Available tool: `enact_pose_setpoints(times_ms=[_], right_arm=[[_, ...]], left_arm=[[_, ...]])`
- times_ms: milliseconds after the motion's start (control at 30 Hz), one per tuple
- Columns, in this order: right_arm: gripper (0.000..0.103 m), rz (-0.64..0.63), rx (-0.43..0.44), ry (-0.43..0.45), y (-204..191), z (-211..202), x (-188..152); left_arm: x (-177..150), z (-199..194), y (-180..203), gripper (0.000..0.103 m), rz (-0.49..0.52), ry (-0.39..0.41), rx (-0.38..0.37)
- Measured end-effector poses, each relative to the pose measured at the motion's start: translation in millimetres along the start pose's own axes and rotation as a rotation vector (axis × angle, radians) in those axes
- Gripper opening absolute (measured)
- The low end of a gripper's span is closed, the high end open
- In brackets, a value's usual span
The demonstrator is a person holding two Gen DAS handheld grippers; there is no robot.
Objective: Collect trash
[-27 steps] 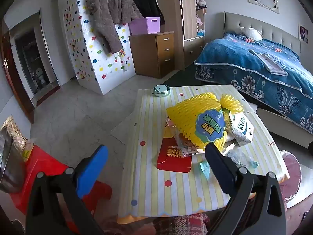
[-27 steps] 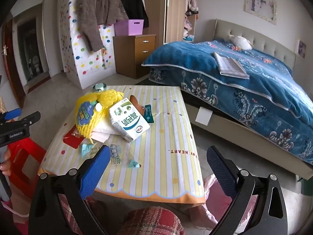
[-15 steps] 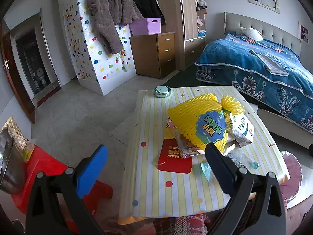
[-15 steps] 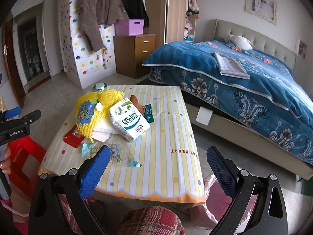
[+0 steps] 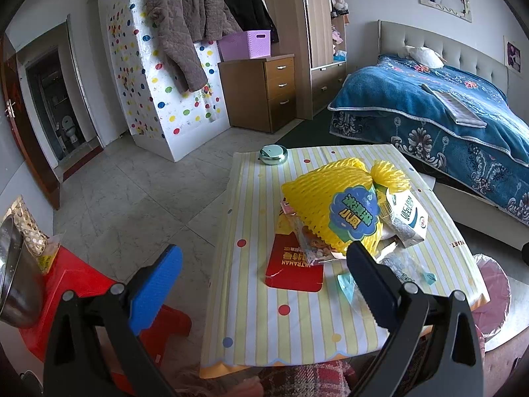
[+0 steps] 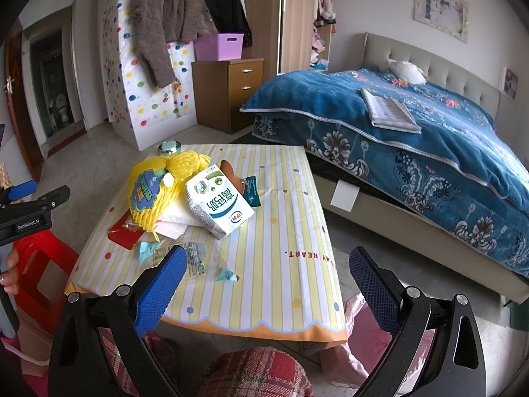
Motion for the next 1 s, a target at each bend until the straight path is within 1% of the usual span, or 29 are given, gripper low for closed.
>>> enact_pose_setpoints(times_ms=[300, 367, 733, 1000], right_arm=[[0.098, -0.002, 0.000, 0.002, 1.1, -0.1, 0.1], [0.098, -0.002, 0.000, 0.002, 1.4, -0.2, 0.3], [0.098, 0.000, 0.002, -0.002, 0.5, 0.4, -1.6], [0.098, 0.003, -0.001, 0.008, -0.6, 3.9, 3.5]], left_arm=[[-0.7, 0.9, -2.5, 0.097, 0.002, -0.005, 0.001], [-3.1, -2.3, 2.9, 0.097, 0.004, -0.003, 0.002], [-2.9, -2.6, 3.5, 0.097, 0.004, -0.003, 0.003], [-6.4, -2.4, 1.5, 0.097, 0.007, -0.011, 0.010]])
Point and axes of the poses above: each gripper's, at about its wrist camera, not at the fingertips, and z roughly the way its jaws point, y to its right, x to its top, the point moved 10 cm from there along z, roughly the way its jaws point, and after that the axes turned 12 degrees about -z, right-handed, at the moved point
